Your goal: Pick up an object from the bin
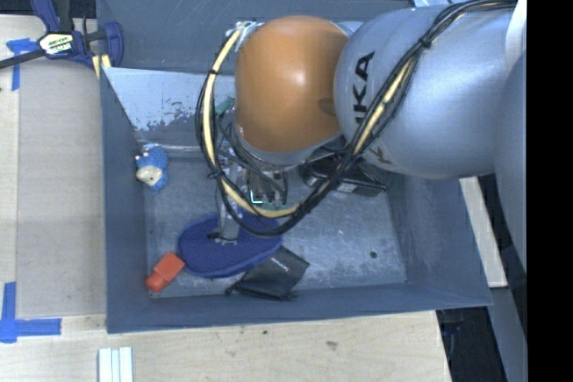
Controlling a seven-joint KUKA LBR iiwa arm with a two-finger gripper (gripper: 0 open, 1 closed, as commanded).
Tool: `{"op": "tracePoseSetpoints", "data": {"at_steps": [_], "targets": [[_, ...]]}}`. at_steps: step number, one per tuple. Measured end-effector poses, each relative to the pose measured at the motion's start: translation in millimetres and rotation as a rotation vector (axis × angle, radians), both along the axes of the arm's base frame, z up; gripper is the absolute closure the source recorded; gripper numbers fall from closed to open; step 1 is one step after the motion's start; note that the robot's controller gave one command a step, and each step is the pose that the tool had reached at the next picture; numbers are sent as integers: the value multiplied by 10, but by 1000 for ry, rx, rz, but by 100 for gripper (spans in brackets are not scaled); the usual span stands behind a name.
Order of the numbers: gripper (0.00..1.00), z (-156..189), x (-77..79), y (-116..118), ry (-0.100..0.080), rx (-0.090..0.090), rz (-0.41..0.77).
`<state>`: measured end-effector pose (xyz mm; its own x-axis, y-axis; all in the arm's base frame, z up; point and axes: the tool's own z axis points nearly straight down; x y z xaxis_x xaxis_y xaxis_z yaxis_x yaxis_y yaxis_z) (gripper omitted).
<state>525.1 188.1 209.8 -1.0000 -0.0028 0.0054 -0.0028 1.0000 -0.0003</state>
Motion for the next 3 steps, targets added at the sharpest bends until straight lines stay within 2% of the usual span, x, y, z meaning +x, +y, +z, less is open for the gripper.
{"op": "tracePoseSetpoints", "data": {"at_steps": [1, 2, 3], "targets": [[0, -981, -320, -424, 1, -2, 166], [0, -1380, -340, -425, -15, 4, -104], [100, -1358, -337, -421, -15, 5, -105]]}}
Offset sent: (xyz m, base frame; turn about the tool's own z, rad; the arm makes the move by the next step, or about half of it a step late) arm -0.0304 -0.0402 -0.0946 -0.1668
